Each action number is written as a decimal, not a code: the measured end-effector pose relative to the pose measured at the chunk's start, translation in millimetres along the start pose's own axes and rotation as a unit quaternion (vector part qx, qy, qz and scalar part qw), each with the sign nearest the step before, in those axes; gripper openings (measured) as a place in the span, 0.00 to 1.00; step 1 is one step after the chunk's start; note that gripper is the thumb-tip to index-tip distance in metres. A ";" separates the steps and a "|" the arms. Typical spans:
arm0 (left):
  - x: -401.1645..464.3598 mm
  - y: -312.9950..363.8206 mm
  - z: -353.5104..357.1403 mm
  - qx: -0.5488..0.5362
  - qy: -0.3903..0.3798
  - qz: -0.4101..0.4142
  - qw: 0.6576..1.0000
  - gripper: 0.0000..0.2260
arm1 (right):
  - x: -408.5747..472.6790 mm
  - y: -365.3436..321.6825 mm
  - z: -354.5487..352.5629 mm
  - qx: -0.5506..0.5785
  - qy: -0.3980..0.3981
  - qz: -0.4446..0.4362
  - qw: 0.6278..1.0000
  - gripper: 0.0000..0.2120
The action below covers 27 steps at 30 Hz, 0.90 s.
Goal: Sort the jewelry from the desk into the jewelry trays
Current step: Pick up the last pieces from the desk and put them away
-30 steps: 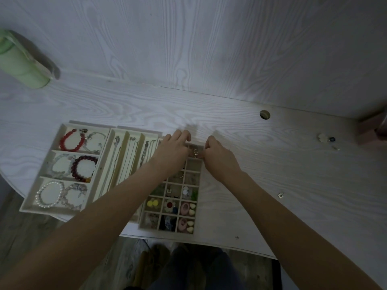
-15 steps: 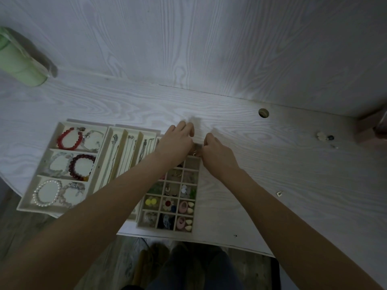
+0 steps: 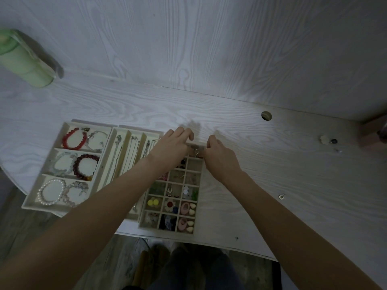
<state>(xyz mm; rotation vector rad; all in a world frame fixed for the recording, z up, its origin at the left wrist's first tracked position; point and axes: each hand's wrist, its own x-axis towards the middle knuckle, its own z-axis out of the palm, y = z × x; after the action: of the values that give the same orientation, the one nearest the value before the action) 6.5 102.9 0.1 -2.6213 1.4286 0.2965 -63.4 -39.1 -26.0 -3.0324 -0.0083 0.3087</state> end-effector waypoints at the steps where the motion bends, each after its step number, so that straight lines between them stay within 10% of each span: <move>1: 1.3 1.0 1.0 0.005 -0.001 0.005 1.000 0.20 | -0.6 -0.8 -2.1 -0.004 -0.009 0.002 1.000 0.07; 16: 6.2 -2.7 -10.7 0.139 0.027 0.114 0.983 0.11 | 0.0 -4.6 -8.6 -0.002 -0.035 0.016 0.999 0.11; 27: -11.0 -6.0 -5.6 0.004 0.015 -0.024 1.000 0.15 | -3.5 -6.3 -12.2 0.020 -0.059 0.037 0.997 0.08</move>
<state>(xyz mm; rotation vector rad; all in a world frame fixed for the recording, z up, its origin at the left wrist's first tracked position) 6.4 113.9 8.4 -2.6608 1.3704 0.2457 -64.4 -33.9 -12.8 -2.9749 0.0995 0.4885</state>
